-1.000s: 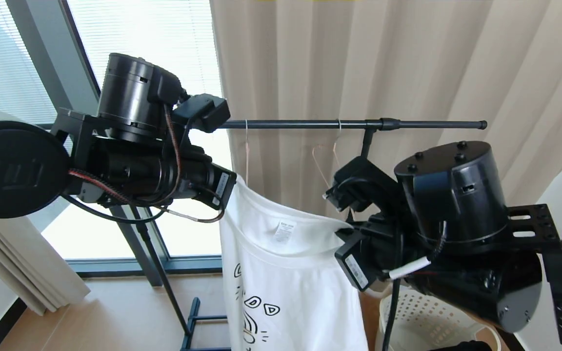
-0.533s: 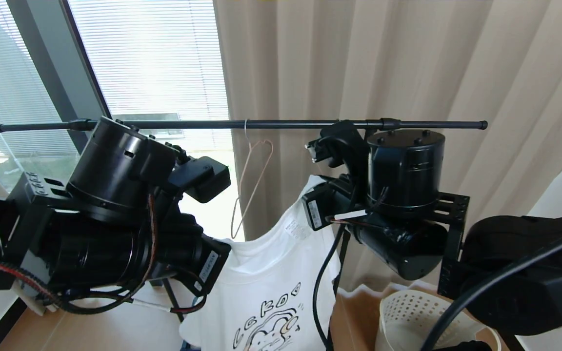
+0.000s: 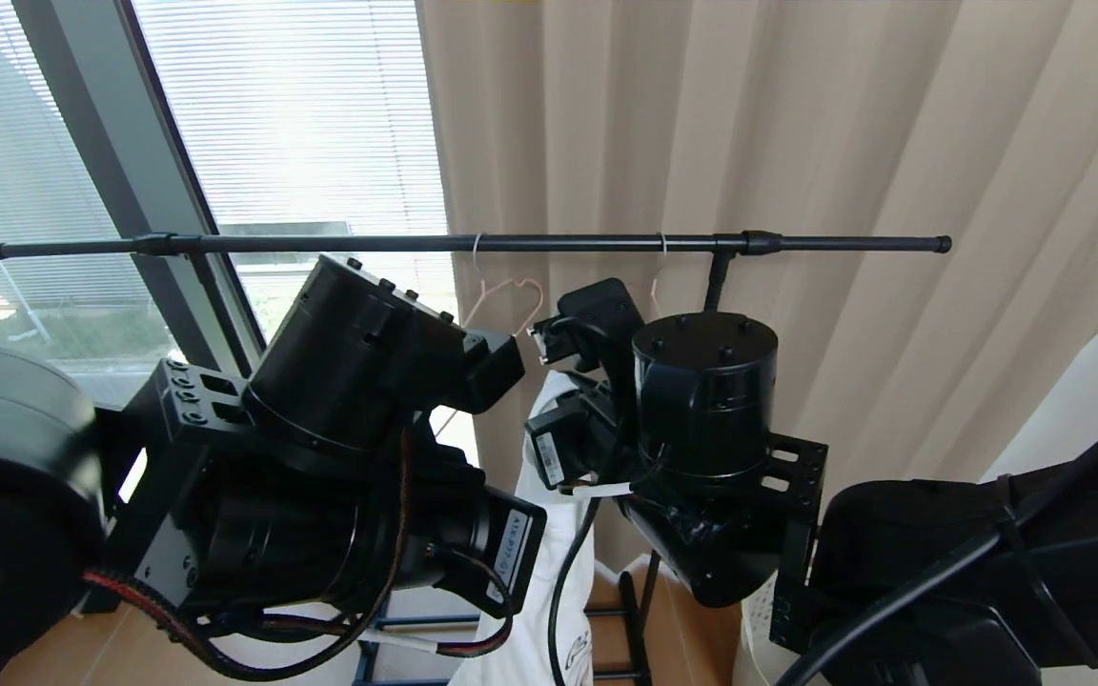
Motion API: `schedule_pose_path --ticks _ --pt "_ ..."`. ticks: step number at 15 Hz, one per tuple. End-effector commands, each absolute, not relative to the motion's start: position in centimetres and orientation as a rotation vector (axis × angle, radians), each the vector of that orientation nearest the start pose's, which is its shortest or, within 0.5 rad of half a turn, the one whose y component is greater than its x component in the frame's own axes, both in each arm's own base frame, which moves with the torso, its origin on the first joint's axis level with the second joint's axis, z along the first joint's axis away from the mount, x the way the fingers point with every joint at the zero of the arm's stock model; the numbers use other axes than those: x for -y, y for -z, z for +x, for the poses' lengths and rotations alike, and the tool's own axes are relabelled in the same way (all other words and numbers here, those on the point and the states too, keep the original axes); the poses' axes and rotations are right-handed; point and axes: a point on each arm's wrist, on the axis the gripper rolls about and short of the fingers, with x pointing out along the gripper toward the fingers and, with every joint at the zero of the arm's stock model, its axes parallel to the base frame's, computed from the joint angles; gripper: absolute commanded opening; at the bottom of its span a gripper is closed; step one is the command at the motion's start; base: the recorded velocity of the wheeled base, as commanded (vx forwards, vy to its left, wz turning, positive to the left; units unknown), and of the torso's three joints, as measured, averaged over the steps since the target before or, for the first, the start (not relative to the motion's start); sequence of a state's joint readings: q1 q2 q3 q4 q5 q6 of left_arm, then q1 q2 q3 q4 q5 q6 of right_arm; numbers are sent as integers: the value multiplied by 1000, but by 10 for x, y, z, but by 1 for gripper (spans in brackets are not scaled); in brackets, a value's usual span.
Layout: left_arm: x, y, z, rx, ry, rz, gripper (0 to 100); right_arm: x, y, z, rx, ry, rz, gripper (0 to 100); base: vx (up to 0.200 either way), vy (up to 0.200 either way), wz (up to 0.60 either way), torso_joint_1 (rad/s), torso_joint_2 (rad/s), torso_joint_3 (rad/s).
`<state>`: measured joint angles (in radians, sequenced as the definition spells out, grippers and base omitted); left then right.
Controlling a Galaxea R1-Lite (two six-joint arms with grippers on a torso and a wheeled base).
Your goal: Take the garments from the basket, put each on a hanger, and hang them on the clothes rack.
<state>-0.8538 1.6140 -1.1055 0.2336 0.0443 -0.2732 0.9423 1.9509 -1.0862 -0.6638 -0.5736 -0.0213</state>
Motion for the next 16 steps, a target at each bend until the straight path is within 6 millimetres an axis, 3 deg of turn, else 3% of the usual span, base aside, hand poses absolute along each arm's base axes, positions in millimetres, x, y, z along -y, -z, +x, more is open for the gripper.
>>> schedule_pose_path --ticks 1,4,8,16 --pt "213 -203 187 -809 655 97 0 -298 -178 235 -133 -347 -152 0 0 0 0 0 0 0" --pt "188 -194 191 -808 524 135 0 -283 -188 245 -111 -276 -142 0 0 0 0 0 0 0" --pt "169 -203 209 -750 442 112 0 -257 -198 252 -97 -213 -203 0 0 0 0 0 0 0" --pt "190 -191 245 -703 430 99 0 -243 -197 245 -101 -169 -296 0 0 0 0 0 0 0"
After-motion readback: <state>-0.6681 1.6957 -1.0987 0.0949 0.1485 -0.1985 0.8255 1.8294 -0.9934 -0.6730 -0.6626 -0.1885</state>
